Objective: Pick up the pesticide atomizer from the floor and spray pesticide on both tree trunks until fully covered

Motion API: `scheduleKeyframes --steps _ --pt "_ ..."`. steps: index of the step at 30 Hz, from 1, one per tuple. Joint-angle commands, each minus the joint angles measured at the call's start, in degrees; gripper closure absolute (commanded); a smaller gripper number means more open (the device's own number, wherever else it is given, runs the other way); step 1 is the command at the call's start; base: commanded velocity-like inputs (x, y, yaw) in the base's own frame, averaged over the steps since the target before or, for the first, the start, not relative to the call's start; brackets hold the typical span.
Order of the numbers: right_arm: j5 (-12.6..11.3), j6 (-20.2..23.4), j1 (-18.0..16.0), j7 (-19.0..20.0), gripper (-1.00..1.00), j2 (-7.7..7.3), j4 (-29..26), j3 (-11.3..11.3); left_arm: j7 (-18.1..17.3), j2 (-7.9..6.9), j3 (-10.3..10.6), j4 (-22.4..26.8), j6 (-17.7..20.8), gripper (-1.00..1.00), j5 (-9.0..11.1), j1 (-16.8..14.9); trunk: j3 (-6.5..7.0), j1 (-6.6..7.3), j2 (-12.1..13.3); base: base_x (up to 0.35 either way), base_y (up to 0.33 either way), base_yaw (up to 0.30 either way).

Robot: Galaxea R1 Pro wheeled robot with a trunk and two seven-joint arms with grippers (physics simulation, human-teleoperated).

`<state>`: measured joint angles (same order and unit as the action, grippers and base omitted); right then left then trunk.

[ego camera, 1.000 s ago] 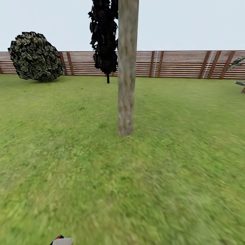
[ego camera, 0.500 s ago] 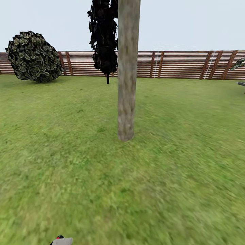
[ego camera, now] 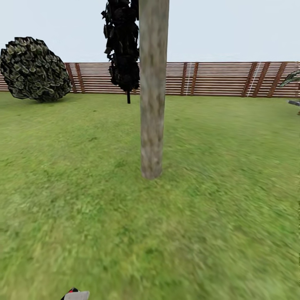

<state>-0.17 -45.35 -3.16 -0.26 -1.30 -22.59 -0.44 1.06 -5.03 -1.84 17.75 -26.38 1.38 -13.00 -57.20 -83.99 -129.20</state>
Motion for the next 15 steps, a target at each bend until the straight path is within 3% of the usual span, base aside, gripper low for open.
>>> scheduleKeyframes --steps 1,15 --pt "0.00 0.00 0.00 0.00 -1.00 0.01 0.00 0.00 0.00 -0.02 0.00 0.01 -0.03 1.00 0.01 0.00 -0.03 0.00 0.00 0.340 0.000 -0.204" --pt "0.00 0.00 0.00 0.02 -1.00 0.07 0.00 0.07 0.00 -0.05 0.00 0.01 0.01 1.00 -0.01 0.00 -0.54 0.00 0.00 0.340 0.000 -0.025"
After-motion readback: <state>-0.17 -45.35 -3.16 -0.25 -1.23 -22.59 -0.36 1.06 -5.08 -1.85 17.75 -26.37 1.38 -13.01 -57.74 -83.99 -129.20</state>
